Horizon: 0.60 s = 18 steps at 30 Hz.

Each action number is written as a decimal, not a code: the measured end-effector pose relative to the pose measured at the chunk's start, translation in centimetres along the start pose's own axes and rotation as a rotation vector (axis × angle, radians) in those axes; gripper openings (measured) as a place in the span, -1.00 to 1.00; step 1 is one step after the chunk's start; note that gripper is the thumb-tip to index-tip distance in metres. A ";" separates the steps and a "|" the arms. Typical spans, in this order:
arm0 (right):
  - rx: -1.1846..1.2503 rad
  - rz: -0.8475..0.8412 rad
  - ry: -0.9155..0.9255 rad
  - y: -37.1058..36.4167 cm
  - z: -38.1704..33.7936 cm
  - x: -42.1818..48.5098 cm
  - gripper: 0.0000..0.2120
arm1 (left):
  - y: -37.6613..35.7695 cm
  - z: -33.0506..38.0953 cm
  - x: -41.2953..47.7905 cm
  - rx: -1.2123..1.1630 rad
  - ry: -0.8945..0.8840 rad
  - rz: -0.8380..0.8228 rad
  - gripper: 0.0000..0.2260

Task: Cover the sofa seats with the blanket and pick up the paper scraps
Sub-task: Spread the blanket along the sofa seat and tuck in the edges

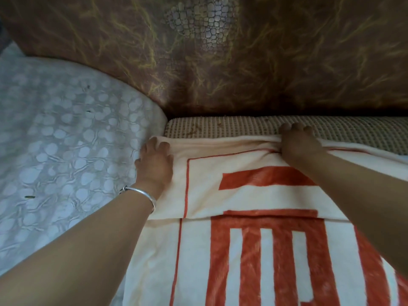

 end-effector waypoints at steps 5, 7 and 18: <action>-0.091 0.183 0.064 1.9 -0.1 -2.0 -0.66 | 1.4 -0.2 -1.4 -0.030 0.120 0.116 -0.55; -0.118 0.150 0.147 1.9 -0.8 -3.0 -0.70 | 1.7 -0.6 -2.1 -0.085 0.247 0.112 -0.54; -0.025 -0.180 0.310 0.0 -4.0 -6.5 -0.69 | 4.0 -0.4 -1.5 -0.349 0.215 0.187 -0.65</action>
Point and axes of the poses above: each hand's wrist, its own x-axis towards the middle knuckle, its own y-axis out of the back of the hand, z = x × y, the point moved 4 cm from there along x, towards the middle knuckle, and after that the axes turned 1 degree about -y, right-handed, at the moved point
